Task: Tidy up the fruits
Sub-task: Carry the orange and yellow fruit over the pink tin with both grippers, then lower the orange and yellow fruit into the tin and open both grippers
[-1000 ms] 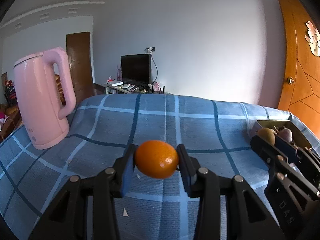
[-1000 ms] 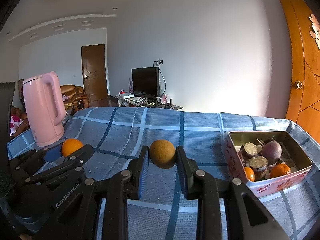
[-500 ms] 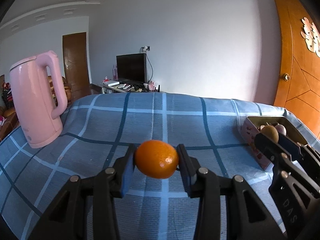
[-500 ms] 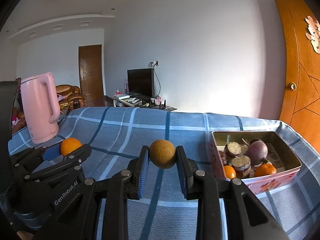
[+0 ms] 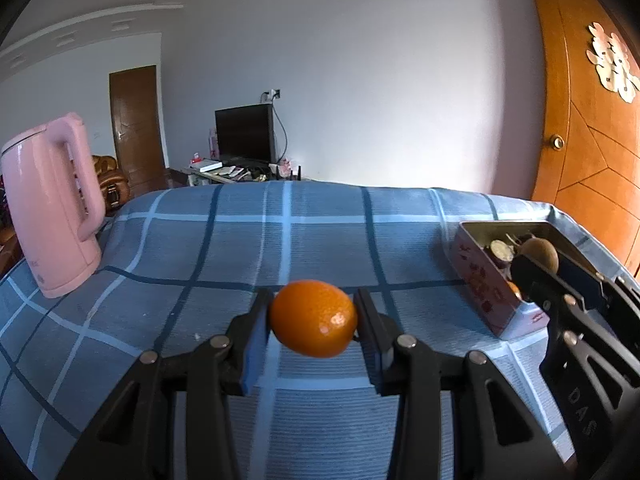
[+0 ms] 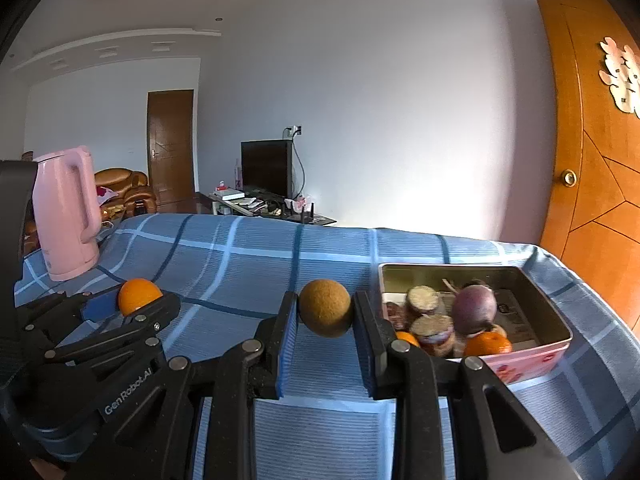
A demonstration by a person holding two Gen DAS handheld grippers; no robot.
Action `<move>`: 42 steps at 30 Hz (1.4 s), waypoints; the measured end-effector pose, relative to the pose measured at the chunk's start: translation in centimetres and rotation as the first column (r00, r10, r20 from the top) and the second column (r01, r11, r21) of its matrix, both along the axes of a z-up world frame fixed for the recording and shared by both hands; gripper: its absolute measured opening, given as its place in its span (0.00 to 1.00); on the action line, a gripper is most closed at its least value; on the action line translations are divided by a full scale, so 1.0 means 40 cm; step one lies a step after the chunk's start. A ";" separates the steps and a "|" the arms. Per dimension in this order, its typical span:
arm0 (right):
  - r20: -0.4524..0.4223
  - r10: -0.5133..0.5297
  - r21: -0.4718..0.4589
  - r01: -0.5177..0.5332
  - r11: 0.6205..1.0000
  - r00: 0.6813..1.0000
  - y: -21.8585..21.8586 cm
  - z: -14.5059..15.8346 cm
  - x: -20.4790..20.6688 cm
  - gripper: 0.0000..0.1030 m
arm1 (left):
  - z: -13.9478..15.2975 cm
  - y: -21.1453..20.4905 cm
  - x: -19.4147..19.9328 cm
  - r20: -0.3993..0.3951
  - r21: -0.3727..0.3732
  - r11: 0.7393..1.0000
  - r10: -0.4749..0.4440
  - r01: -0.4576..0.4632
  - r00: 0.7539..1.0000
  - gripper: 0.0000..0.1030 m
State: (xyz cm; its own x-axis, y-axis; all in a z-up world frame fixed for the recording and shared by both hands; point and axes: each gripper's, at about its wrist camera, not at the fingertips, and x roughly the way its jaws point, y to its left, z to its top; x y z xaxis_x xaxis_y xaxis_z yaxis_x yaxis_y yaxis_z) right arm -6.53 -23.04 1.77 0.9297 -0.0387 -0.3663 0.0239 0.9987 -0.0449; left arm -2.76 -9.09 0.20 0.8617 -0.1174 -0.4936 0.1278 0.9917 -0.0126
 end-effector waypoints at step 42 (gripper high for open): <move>0.001 -0.323 -0.017 0.323 0.946 0.946 -0.457 0.010 -0.004 0.28 | 0.019 -0.366 0.027 0.002 -0.028 0.960 -0.280 0.280 0.960 0.42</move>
State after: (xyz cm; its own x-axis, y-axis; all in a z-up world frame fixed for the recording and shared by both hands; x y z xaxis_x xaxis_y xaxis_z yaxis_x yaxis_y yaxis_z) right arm -6.70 -41.32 2.16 0.8657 -0.3433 -0.3642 0.3454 0.9364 -0.0617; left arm -1.68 -23.72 0.96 0.7914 -0.3675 -0.4886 0.4005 0.9154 -0.0399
